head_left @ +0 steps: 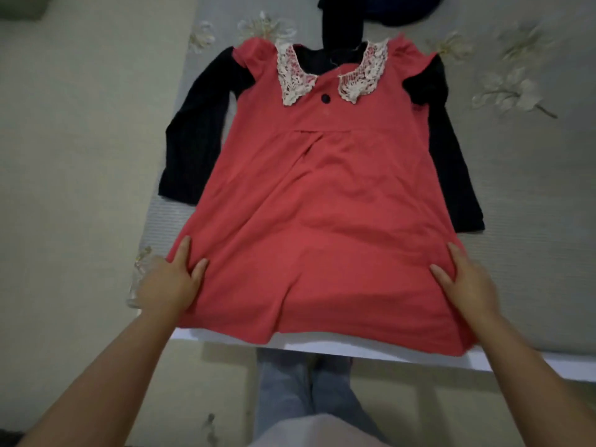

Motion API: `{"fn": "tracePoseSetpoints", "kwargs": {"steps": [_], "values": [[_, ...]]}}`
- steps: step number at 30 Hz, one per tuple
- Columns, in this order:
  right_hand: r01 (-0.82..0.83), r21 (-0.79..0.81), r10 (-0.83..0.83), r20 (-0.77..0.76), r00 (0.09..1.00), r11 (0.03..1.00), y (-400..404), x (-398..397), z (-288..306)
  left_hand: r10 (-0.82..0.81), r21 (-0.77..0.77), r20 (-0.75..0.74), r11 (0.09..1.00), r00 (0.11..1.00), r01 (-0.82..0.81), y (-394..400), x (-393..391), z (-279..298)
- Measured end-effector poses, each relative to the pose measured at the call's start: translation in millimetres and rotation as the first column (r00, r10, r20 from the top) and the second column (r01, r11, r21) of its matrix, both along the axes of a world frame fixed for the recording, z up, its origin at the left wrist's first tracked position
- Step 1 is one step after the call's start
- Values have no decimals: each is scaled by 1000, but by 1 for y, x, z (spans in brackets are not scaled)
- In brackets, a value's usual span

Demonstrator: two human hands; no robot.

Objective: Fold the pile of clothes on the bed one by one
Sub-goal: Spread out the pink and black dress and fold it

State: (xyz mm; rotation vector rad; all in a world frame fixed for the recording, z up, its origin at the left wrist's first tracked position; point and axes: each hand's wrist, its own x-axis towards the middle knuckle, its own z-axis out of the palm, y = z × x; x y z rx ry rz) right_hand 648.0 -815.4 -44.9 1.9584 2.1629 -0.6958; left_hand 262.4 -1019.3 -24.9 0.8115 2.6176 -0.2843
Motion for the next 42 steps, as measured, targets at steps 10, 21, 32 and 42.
{"fn": "tracePoseSetpoints", "kwargs": {"steps": [10, 21, 32, 42], "values": [[127, 249, -106, -95, 990, 960, 51, -3, 4, -275, 283, 3, 922, 962, 263, 60, 52, -12], [385, 17, -383, -66, 921, 923, 135, -29, -43, -604, 463, -25, 700, 797, 544, 222, 88, -39], [283, 280, -310, 57, 949, 918, 272, 136, 5, -734, 509, -90, 547, 673, 664, 379, 187, -44], [291, 443, -370, 102, 923, 848, 377, 255, -1, -701, 349, -22, 663, 713, 662, 490, 306, -88]]}}
